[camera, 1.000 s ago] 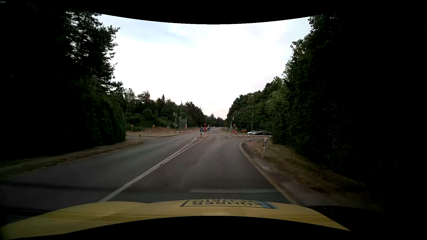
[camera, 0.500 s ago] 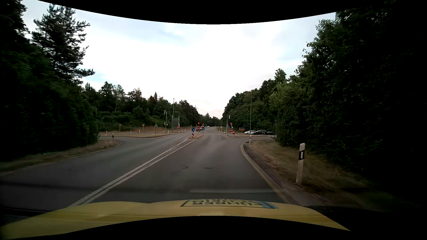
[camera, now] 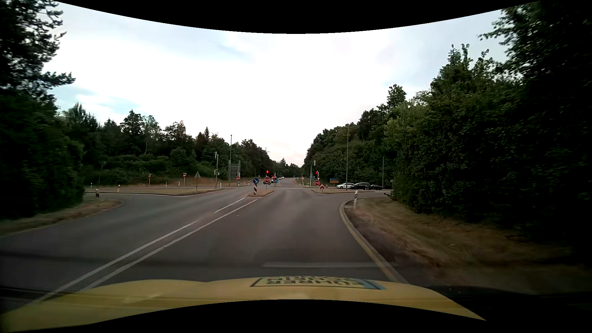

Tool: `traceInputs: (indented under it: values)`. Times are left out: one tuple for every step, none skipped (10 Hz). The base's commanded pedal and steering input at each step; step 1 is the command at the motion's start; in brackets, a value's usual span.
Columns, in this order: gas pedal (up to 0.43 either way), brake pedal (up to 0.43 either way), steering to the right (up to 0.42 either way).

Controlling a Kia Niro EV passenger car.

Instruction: Follow the waypoints while adhering to traffic rules and regulations

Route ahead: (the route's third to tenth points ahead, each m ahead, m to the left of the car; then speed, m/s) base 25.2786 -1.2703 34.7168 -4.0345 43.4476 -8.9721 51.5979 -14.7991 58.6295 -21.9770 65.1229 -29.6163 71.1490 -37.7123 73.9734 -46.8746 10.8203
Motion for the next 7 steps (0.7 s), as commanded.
traceInputs:
  values:
    - [0.0,0.0,0.018]
    - [0.0,0.0,0.021]
    - [0.0,0.0,0.025]
    - [0.0,0.0,0.026]
    - [0.0,0.0,0.026]
    - [0.0,0.0,0.026]
    - [0.0,0.0,0.028]
